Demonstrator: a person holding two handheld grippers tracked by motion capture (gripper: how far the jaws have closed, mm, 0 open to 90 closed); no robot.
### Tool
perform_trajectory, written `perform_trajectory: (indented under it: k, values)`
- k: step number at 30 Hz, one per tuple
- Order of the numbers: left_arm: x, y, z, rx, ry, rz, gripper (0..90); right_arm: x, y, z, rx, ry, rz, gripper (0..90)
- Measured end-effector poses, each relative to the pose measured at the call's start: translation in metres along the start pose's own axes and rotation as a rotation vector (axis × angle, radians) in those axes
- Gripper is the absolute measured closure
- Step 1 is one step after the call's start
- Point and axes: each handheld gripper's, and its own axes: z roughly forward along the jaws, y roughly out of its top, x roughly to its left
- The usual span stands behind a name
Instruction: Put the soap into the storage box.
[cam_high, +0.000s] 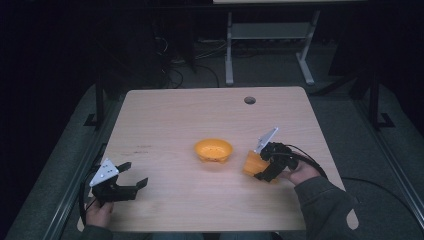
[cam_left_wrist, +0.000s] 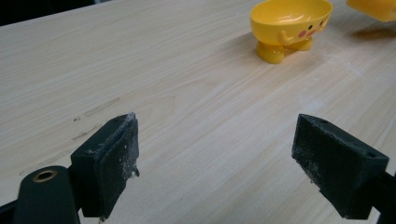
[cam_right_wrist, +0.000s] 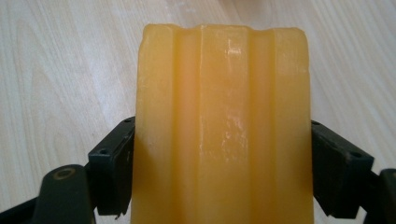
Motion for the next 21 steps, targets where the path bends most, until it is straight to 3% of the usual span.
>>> perform_trajectory:
  k: [21]
  values:
    - [0.001,0.0,-0.001,-0.008,-0.001,0.0,14.3,-0.012,0.033,-0.009,-0.05,0.014,-0.05,20.8]
